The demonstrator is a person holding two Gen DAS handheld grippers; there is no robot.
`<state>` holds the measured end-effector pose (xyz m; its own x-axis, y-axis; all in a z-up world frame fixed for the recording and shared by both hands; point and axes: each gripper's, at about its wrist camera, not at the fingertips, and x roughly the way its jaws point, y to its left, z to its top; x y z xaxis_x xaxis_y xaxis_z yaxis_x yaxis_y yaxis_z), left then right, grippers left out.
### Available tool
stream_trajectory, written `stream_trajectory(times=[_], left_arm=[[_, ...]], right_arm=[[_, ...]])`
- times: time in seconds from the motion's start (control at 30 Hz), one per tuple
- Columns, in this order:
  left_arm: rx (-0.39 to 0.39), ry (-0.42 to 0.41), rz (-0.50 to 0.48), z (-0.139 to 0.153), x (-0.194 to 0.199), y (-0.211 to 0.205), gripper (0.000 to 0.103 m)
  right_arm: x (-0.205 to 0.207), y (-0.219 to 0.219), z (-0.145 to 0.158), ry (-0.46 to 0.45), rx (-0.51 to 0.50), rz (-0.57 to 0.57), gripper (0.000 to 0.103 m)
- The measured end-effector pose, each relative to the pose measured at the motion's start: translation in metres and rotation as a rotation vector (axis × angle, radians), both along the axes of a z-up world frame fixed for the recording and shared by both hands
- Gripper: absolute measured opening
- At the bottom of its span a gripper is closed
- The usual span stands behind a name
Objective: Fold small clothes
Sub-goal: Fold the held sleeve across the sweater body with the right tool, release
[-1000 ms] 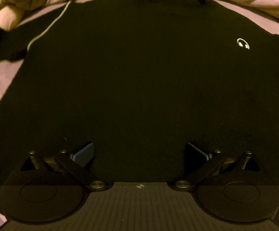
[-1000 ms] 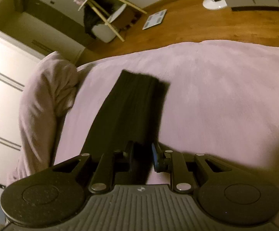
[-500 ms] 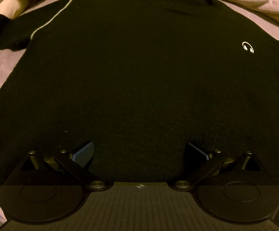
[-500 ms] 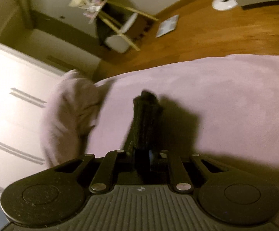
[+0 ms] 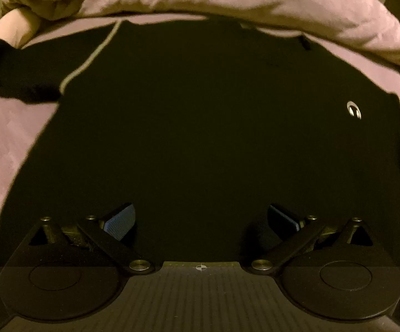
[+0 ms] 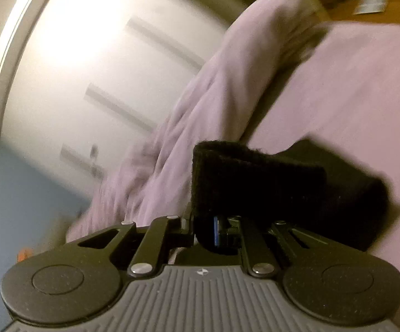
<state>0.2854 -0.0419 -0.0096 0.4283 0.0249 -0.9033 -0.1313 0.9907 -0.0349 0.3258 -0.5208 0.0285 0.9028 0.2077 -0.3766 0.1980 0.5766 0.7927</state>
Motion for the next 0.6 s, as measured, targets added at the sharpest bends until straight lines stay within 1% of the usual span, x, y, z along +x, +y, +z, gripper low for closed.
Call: stream_trajectory(times=[0.07, 0.13, 0.23, 0.3, 0.4, 0.43, 0.47, 0.5, 0.53, 0.57, 0.6], left_arm=[[0.001, -0.019, -0.002, 0.006, 0.002, 0.017, 0.103], [0.005, -0.041, -0.017, 0.011, 0.003, 0.033, 0.103], [0.033, -0.066, -0.051, 0.016, 0.007, 0.050, 0.103], [0.026, -0.070, -0.064, 0.018, 0.012, 0.059, 0.103], [0.002, -0.091, -0.083, 0.021, 0.019, 0.066, 0.103], [-0.006, -0.098, -0.091, 0.023, 0.022, 0.068, 0.103], [-0.015, -0.102, -0.103, 0.023, 0.026, 0.067, 0.103], [-0.022, -0.104, -0.115, 0.023, 0.029, 0.064, 0.103], [-0.030, -0.105, -0.127, 0.022, 0.032, 0.062, 0.103], [-0.039, -0.104, -0.143, 0.021, 0.035, 0.058, 0.103], [-0.050, -0.105, -0.160, 0.021, 0.037, 0.054, 0.103]], right_arm=[[0.013, 0.049, -0.006, 0.016, -0.036, 0.092, 0.012], [0.024, 0.090, -0.015, 0.042, -0.063, 0.151, 0.012], [0.039, 0.136, -0.032, 0.087, -0.094, 0.205, 0.012], [0.046, 0.160, -0.040, 0.104, -0.114, 0.223, 0.012], [0.051, 0.186, -0.048, 0.119, -0.135, 0.247, 0.022], [0.054, 0.195, -0.051, 0.133, -0.146, 0.262, 0.029], [0.052, 0.203, -0.055, 0.158, -0.146, 0.284, 0.039], [0.047, 0.210, -0.062, 0.187, -0.132, 0.301, 0.045], [0.044, 0.211, -0.065, 0.208, -0.102, 0.323, 0.054], [0.036, 0.213, -0.066, 0.206, -0.083, 0.336, 0.059], [0.027, 0.212, -0.064, 0.196, -0.087, 0.343, 0.061]])
